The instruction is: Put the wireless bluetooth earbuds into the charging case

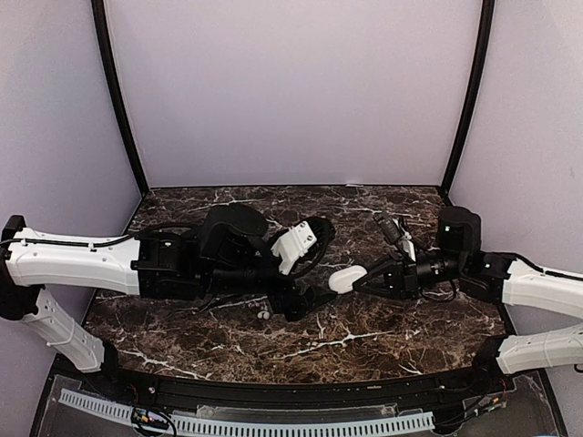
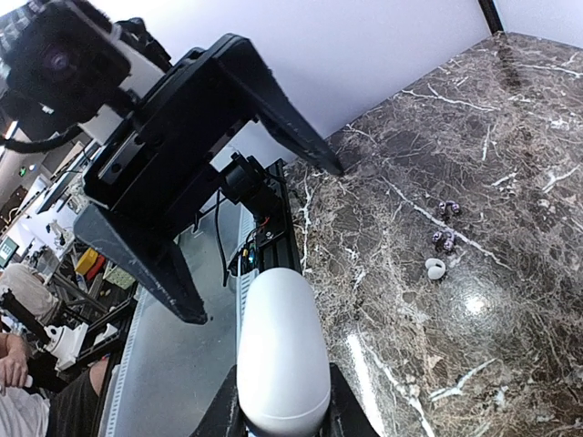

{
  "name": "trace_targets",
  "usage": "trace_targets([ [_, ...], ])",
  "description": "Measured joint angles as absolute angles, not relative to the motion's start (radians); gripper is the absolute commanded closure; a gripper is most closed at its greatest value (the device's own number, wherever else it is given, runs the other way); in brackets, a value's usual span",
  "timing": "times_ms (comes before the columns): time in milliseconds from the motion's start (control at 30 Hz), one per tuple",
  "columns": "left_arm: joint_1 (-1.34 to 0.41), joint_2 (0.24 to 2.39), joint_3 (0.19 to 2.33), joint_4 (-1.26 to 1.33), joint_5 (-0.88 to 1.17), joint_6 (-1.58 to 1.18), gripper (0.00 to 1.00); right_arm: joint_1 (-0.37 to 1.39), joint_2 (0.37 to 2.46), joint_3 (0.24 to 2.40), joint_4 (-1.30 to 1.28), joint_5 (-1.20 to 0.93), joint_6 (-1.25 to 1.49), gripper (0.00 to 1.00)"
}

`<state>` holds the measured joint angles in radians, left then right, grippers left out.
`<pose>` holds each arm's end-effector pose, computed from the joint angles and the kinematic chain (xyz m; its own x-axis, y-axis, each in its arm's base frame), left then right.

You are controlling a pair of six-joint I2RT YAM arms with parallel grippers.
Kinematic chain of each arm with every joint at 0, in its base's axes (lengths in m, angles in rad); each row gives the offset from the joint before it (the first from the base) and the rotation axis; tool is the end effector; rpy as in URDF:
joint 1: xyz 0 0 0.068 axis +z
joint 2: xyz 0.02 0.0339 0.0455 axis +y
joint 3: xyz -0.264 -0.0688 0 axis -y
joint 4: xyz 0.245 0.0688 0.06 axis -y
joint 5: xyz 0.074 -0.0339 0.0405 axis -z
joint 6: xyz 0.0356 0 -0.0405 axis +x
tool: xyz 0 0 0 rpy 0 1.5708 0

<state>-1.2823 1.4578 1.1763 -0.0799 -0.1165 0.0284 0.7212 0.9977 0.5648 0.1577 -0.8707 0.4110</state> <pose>0.1020 -0.3291 0.3267 -0.0744 0.3498 -0.9339 0.9237 0.3770 0.0676 0.1455 0.1642 0.2607 -0.5779 -0.1653 -0.7992 -0.8152 0.0698 0.5750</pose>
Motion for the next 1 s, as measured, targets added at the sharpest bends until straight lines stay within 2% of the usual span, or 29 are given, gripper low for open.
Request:
trace_targets([
  [500,-1.239,1.483,1.184,-0.077,-0.062,-0.039,0.16,0.763,0.956,0.567,0.104,-0.869,0.340,1.00],
  [1000,-1.194,1.482,1.187,-0.077,-0.089,-0.068,0.16,0.791,0.956,0.567,0.105,-0.865,0.333,1.00],
])
